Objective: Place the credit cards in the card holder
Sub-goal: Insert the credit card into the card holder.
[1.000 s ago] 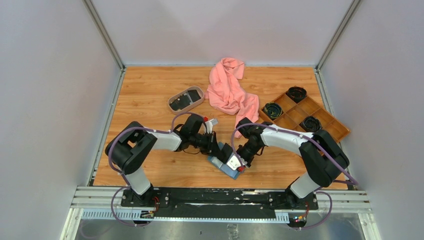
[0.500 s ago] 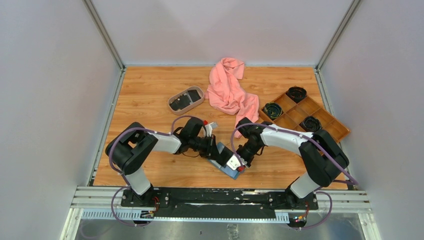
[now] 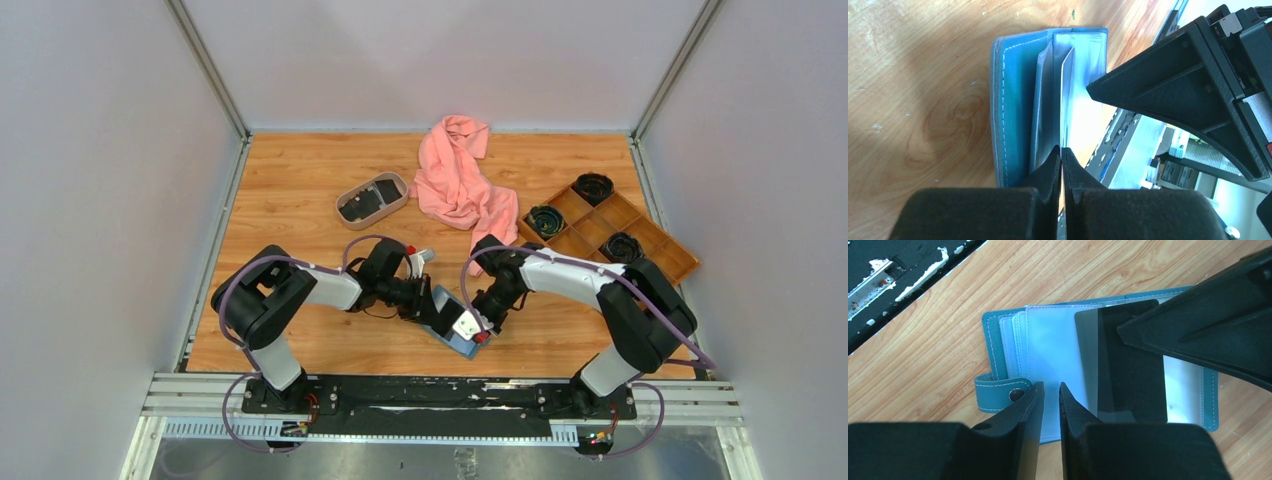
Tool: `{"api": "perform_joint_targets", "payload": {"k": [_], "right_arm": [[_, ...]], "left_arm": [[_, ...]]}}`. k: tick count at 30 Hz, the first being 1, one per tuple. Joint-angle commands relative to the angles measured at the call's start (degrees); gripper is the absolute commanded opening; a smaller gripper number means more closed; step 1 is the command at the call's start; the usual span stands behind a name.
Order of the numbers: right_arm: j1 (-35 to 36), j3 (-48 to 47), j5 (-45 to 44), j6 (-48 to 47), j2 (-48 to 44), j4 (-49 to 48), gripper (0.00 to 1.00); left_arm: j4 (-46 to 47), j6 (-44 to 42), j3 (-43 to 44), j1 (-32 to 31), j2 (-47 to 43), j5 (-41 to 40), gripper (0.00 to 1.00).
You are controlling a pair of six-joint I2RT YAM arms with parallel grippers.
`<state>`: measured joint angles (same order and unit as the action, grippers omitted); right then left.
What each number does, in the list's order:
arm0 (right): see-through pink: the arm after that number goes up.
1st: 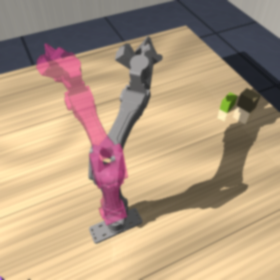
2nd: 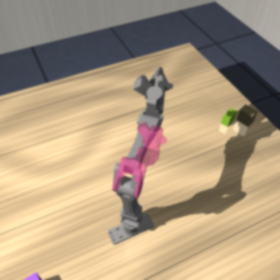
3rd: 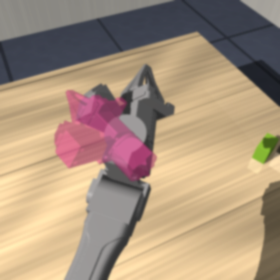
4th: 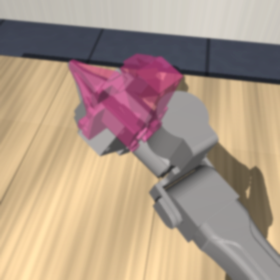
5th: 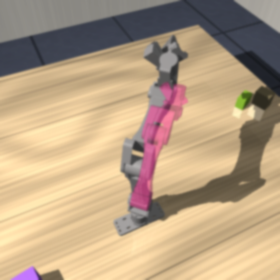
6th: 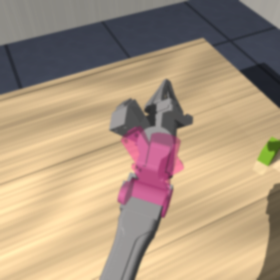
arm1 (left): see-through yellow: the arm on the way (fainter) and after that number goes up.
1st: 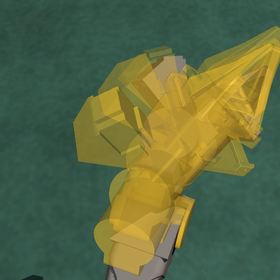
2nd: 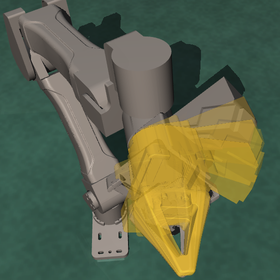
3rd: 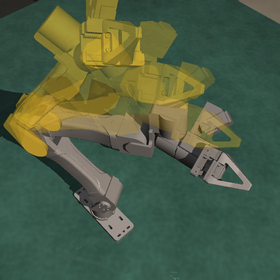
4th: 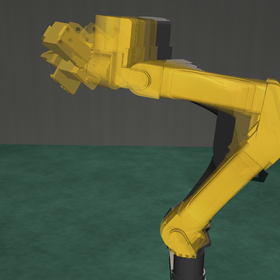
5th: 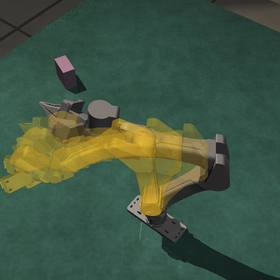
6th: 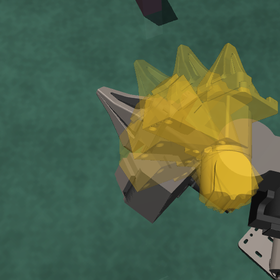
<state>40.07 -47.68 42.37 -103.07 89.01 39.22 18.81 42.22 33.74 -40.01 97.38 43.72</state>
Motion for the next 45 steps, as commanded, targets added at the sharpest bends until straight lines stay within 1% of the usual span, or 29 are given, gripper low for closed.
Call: {"api": "perform_joint_targets", "payload": {"k": [1, 8, 16, 20, 26, 29, 32, 34, 36, 39, 45], "right_arm": [[1.0, 0.2, -2.5, 0.8, 1.8, 3.8, 0.22], [1.0, -0.2, -1.9, 1.9, 1.9, 3.6, 0.25], [0.8, -2.9, 1.0, 8.7, 0.7, 3.5, 0.3], [-0.5, -3.5, 2.7, 9.4, -1.4, 4.3, 0.32], [-3.4, -5.1, 8.5, 11.7, -3.0, 4.7, 0.31], [-3.8, -5.2, 9.2, 18.5, -3.3, -0.3, 0.24], [-3.4, -2.9, 7.6, 26.4, -4.3, -10.0, 0.2], [-2.3, -1.6, 5.0, 29.9, -4.3, -15.6, 0.15], [-1.5, -1.2, 2.8, 31.8, -3.4, -19.2, 0.11], [-0.7, -0.7, 0.0, 34.6, -2.6, -24.4, 0.09], [2.5, 0.0, -3.0, 32.1, -0.4, -26.4, 0.08]], "left_arm": [[-1.7, -1.4, -1.6, -0.5, 1.1, 0.6, 0.0], [-1.8, -1.3, -0.6, -0.6, 2.5, 0.8, 0.0], [-1.8, -0.8, 0.7, -1.7, 4.4, -0.1, 0.01], [-1.7, -0.7, 0.7, -1.7, 4.4, -0.7, 0.04], [-1.7, -0.5, 1.0, -1.7, 4.4, -1.1, 0.14], [-1.7, -0.5, 1.1, -1.7, 4.4, -1.3, 0.18], [-1.7, -0.6, 0.9, -1.7, 4.4, -1.5, 0.2], [-1.7, -0.7, 0.8, -1.7, 4.5, -1.6, 0.21], [-1.7, -0.7, 0.7, -1.7, 4.4, -1.6, 0.21], [-1.7, -0.8, 0.7, -1.7, 4.2, -1.5, 0.23], [-1.7, -1.0, 0.8, -1.7, 4.5, -1.4, 0.23]]}}
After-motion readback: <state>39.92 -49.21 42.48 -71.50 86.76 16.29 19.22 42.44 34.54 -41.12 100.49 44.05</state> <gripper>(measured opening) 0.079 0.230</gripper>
